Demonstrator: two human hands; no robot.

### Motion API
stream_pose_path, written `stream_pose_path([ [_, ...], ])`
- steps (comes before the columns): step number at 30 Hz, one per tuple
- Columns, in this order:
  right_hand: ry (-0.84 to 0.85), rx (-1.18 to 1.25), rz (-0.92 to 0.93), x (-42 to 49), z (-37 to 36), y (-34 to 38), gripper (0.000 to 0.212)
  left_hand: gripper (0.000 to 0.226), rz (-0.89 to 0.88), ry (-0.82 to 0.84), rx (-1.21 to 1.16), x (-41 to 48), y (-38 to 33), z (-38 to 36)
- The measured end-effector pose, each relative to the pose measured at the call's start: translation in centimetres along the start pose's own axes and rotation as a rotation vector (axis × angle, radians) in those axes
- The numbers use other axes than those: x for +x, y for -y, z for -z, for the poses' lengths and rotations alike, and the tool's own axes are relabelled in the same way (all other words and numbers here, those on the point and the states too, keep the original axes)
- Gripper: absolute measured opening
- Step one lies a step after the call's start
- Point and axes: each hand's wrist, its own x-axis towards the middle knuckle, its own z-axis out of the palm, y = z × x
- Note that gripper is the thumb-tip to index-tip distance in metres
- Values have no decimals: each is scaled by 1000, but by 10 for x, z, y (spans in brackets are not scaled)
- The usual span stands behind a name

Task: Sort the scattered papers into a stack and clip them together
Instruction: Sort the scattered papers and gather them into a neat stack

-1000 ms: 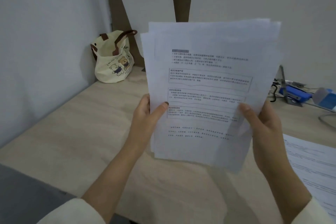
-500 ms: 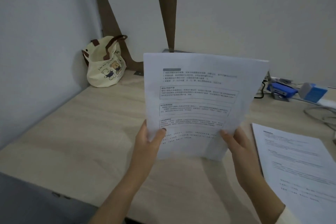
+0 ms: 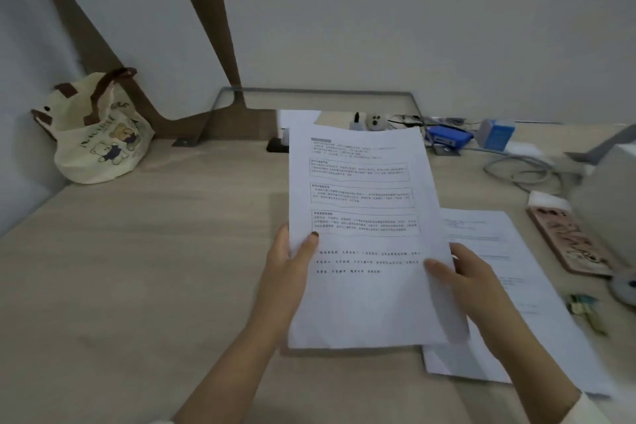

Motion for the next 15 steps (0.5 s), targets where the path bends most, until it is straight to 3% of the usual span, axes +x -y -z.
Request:
stream_pose_path([
  [7, -235, -79, -40, 5, 69, -38, 28, 26, 127, 169, 31, 4, 17, -75],
  [12, -305, -170, -81, 16, 109, -62, 32, 18, 174, 232, 109, 10, 29, -118],
  [15, -317, -276, -109, 19, 118, -73, 33, 33, 147, 270, 214, 14, 42, -136],
])
